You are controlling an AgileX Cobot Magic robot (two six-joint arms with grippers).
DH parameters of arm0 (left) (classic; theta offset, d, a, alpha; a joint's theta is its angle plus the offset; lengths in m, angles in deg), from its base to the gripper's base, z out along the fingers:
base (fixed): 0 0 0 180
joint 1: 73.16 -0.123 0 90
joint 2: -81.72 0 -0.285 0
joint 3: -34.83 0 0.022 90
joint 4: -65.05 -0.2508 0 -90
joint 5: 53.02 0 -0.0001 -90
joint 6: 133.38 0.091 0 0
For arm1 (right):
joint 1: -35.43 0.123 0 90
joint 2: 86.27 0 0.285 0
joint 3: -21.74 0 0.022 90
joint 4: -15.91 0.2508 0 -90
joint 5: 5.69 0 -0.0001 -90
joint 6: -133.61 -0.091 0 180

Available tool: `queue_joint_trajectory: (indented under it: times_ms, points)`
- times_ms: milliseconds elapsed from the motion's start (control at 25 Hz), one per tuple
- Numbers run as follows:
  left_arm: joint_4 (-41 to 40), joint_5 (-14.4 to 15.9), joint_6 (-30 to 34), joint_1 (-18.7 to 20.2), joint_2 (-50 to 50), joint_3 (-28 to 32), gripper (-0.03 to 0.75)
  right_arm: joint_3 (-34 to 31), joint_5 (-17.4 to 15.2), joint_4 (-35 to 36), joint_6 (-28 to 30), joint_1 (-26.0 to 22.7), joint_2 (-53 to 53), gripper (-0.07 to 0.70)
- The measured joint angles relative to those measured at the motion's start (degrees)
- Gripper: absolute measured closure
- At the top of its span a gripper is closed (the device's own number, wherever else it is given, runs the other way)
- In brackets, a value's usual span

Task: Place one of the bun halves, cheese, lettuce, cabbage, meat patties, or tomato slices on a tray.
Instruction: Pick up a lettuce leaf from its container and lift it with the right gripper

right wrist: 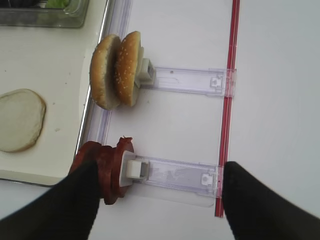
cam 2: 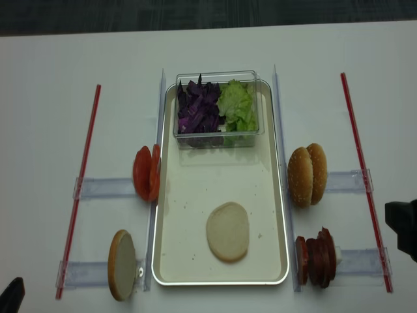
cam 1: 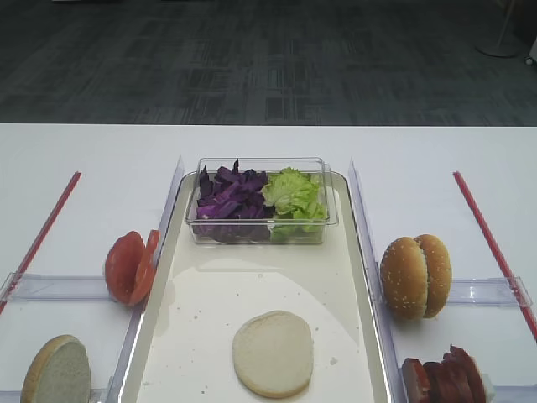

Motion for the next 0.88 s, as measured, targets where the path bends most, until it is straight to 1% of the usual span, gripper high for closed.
queue_joint_trajectory:
  times_ms: [80, 120, 560, 720, 800, 880]
  points:
    - [0.0, 0.0, 0.0, 0.0, 0.0, 0.0, 0.444, 1.7, 0.1, -0.4, 0.0, 0.0, -3.4, 0.095]
    - [0.0, 0.0, 0.0, 0.0, 0.0, 0.0, 0.444, 3.9, 0.2, -0.5, 0.0, 0.0, -7.3, 0.095]
    - [0.0, 0.0, 0.0, 0.0, 0.0, 0.0, 0.444, 17.2, 0.6, -1.9, 0.0, 0.0, -28.0, 0.095]
    - [0.0, 0.0, 0.0, 0.0, 0.0, 0.0, 0.444, 24.2, 0.9, -2.4, 0.0, 0.0, -35.9, 0.095]
    - [0.0, 0.0, 0.0, 0.0, 0.0, 0.0, 0.444, 25.4, 0.9, -2.4, 0.0, 0.0, -37.3, 0.095]
    - [0.0, 0.0, 0.0, 0.0, 0.0, 0.0, 0.444, 29.5, 0.9, -2.6, 0.0, 0.0, -41.9, 0.095]
